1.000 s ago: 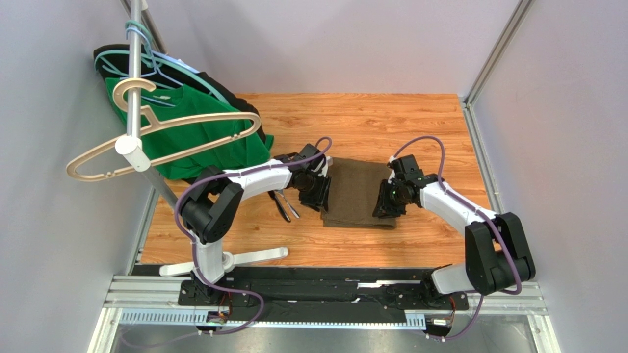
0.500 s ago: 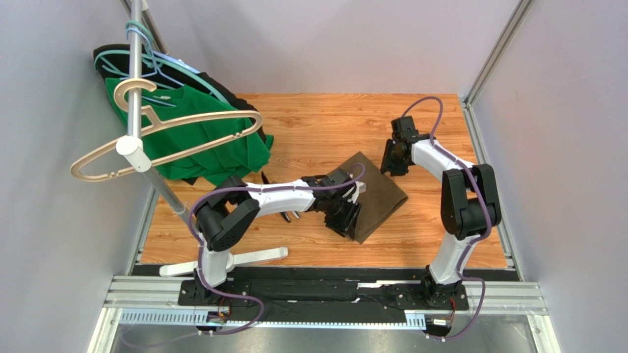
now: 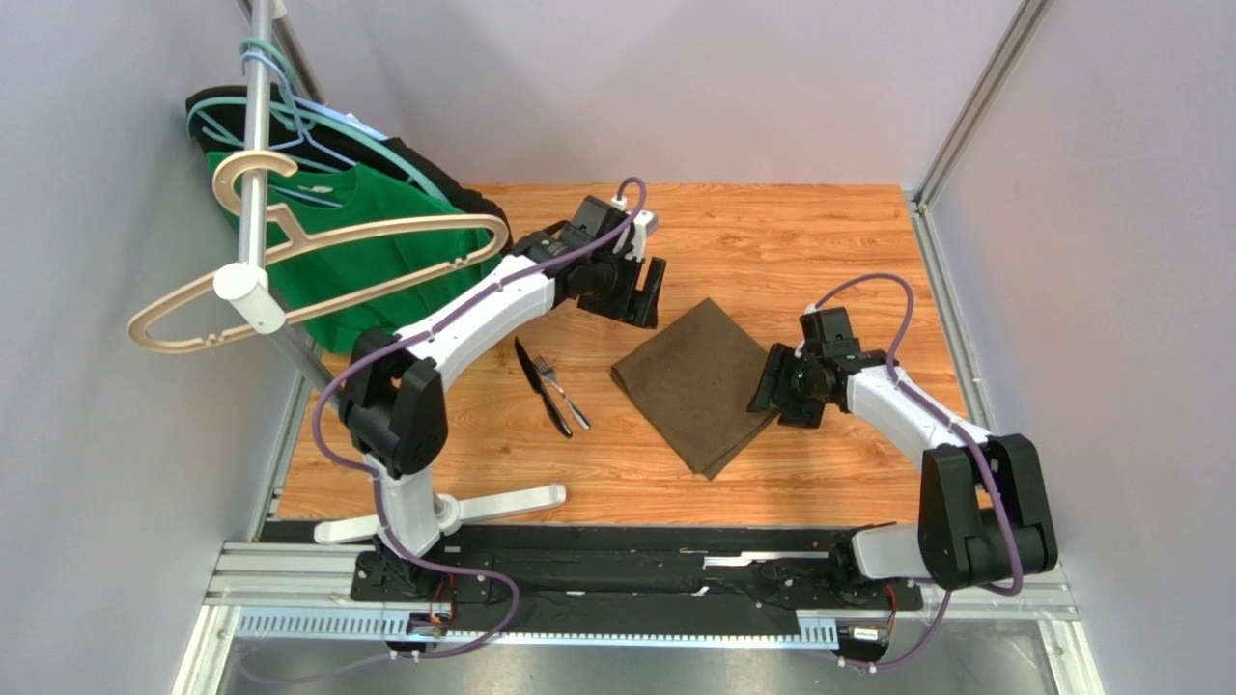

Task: Fold the napkin into a case and place the utensils inside
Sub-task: Rotate the square-folded napkin at the center of the board.

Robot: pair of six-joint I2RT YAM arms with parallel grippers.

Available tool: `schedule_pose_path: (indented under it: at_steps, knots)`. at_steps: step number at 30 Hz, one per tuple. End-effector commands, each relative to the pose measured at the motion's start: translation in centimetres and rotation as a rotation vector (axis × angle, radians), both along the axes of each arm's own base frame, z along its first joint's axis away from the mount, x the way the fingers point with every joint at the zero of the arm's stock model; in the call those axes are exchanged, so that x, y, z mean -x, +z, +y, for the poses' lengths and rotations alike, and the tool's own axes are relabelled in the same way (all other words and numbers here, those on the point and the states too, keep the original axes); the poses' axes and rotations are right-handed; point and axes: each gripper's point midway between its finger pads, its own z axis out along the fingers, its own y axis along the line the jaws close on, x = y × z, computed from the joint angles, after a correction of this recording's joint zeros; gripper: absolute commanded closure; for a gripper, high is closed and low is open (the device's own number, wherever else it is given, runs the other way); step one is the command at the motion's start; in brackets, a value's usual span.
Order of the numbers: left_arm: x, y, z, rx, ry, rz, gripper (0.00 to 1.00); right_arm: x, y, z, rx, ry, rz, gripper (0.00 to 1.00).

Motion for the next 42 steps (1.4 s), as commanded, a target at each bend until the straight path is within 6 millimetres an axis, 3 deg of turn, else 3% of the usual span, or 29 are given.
schedule_pose_path:
  at_steps: [1, 2, 3, 8, 11, 13, 15, 16, 17, 18, 22, 23, 25, 26, 28, 29, 31, 32, 33, 42]
  knots:
    - [-1.3, -4.4, 1.1, -0.209, -0.065, -0.011, 0.18, -1.7, -0.6, 0.8, -0.050, -0.033, -0.042, 0.41]
    - [-1.7, -4.8, 1.0, -0.214, -0.071, -0.004, 0.18, -1.7, -1.1, 0.6, -0.039, -0.038, -0.031, 0.41]
    - [-1.6, -6.6, 1.0, -0.247, -0.080, 0.037, 0.18, -2.0, -1.3, 0.2, -0.017, -0.054, -0.035, 0.41]
    - [-1.7, -9.1, 1.0, -0.274, -0.071, 0.083, 0.19, -3.7, -2.6, -1.9, 0.023, -0.121, -0.025, 0.42]
    - [-0.9, -10.0, 0.7, -0.239, -0.054, 0.118, 0.22, -6.7, -3.0, -3.6, 0.075, -0.174, -0.033, 0.43]
    - [-0.1, -10.1, 0.7, -0.221, -0.042, 0.144, 0.25, -9.9, -2.9, -3.9, 0.105, -0.175, -0.053, 0.44]
    - [0.3, -9.2, 0.3, -0.168, -0.025, 0.149, 0.26, -11.8, -2.9, -4.1, 0.140, -0.145, -0.053, 0.46]
    - [1.2, -9.4, 0.3, -0.150, -0.032, 0.171, 0.27, -14.7, -1.7, -3.9, 0.141, -0.129, -0.092, 0.46]
    - [1.6, -9.1, -0.2, -0.111, -0.041, 0.179, 0.27, -15.3, -1.5, -4.0, 0.156, -0.113, -0.081, 0.47]
    - [1.7, -7.8, -0.3, -0.080, -0.022, 0.167, 0.25, -14.5, -1.5, -4.2, 0.172, -0.118, -0.021, 0.47]
    - [2.9, -6.5, 0.4, -0.054, -0.011, 0.166, 0.18, -11.2, 0.0, -3.2, 0.098, -0.112, -0.016, 0.41]
    - [3.2, -6.4, 0.6, -0.048, -0.009, 0.190, 0.18, -8.6, 0.1, -2.5, 0.052, -0.088, -0.011, 0.38]
    - [3.8, -6.1, 0.5, -0.024, -0.013, 0.220, 0.19, -6.5, 0.5, -2.3, 0.020, -0.103, -0.010, 0.37]
    - [4.1, -6.0, 0.3, -0.011, -0.022, 0.238, 0.20, -4.7, 1.1, -1.1, -0.056, -0.080, -0.010, 0.37]
    - [4.3, -6.3, 0.4, -0.005, -0.015, 0.253, 0.23, -3.4, 1.4, 0.6, -0.140, -0.095, 0.004, 0.37]
    - [4.2, -6.4, 0.4, -0.005, -0.010, 0.244, 0.25, -2.5, 1.4, 1.4, -0.172, -0.093, 0.021, 0.42]
    - [4.1, -6.8, 0.6, 0.004, 0.003, 0.254, 0.29, -1.5, 1.4, 3.1, -0.206, -0.096, 0.055, 0.50]
    - [4.1, -6.9, 0.7, 0.003, 0.001, 0.258, 0.30, -1.2, 1.1, 3.2, -0.198, -0.110, 0.068, 0.61]
    - [4.0, -7.3, 0.8, -0.003, 0.005, 0.266, 0.33, -0.7, 0.6, 3.3, -0.191, -0.127, 0.092, 0.63]
    - [4.1, -8.0, 0.9, -0.017, -0.019, 0.282, 0.40, 2.8, -1.8, 4.9, -0.094, -0.153, 0.175, 0.64]
